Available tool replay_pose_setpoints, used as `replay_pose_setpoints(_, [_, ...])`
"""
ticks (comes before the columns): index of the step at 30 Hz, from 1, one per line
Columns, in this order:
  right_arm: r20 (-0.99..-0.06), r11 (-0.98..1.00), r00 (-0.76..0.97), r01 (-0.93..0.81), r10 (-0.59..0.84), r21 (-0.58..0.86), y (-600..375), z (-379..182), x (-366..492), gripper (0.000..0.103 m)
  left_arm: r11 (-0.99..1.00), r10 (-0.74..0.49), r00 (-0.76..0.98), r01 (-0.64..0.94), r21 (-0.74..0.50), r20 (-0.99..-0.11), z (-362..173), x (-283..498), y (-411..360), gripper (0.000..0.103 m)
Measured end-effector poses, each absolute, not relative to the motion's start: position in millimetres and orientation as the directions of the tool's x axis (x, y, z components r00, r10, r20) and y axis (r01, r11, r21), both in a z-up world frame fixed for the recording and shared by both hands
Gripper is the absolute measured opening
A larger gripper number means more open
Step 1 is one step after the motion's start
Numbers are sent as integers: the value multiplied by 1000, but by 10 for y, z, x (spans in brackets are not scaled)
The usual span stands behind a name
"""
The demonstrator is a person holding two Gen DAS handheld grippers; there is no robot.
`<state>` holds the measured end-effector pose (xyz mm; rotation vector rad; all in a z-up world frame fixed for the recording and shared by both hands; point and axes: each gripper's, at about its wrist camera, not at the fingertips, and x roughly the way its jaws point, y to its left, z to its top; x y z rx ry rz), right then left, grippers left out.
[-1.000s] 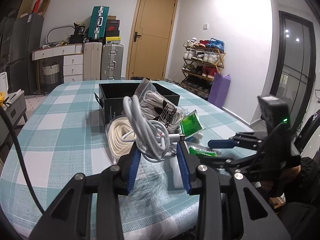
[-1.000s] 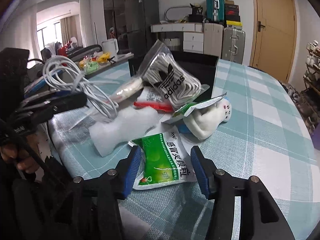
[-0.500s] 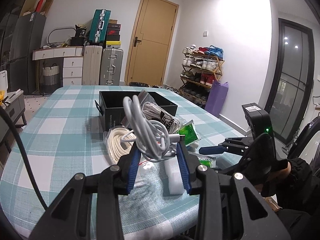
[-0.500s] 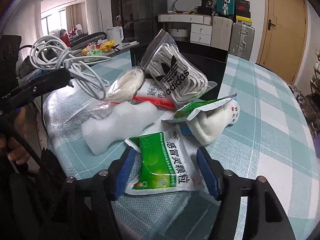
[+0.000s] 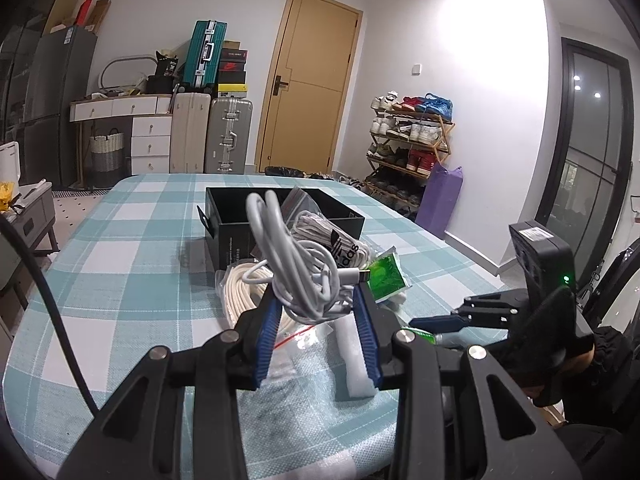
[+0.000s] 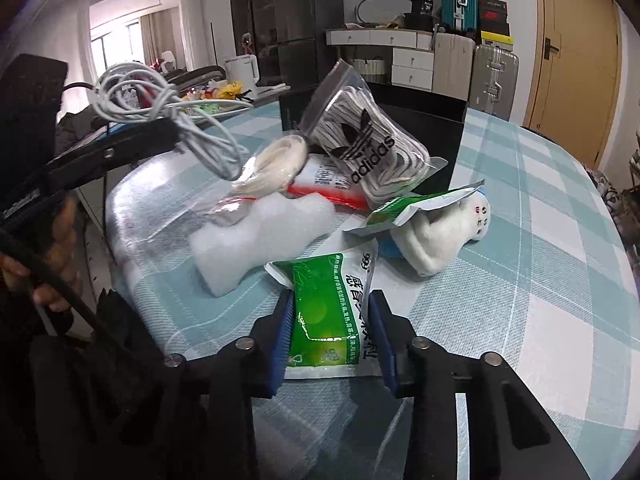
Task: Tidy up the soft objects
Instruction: 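Lift the cable with left tool while right tool carries the packet over the black box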
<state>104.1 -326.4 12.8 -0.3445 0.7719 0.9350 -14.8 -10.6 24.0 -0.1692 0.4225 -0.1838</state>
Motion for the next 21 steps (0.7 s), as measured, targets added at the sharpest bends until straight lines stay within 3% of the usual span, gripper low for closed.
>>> replay_pose_setpoints(21, [-522,610,494,-790,696,67,-3502,783,911,35,985,-122,929,70,-158,-349,546,90,56,35])
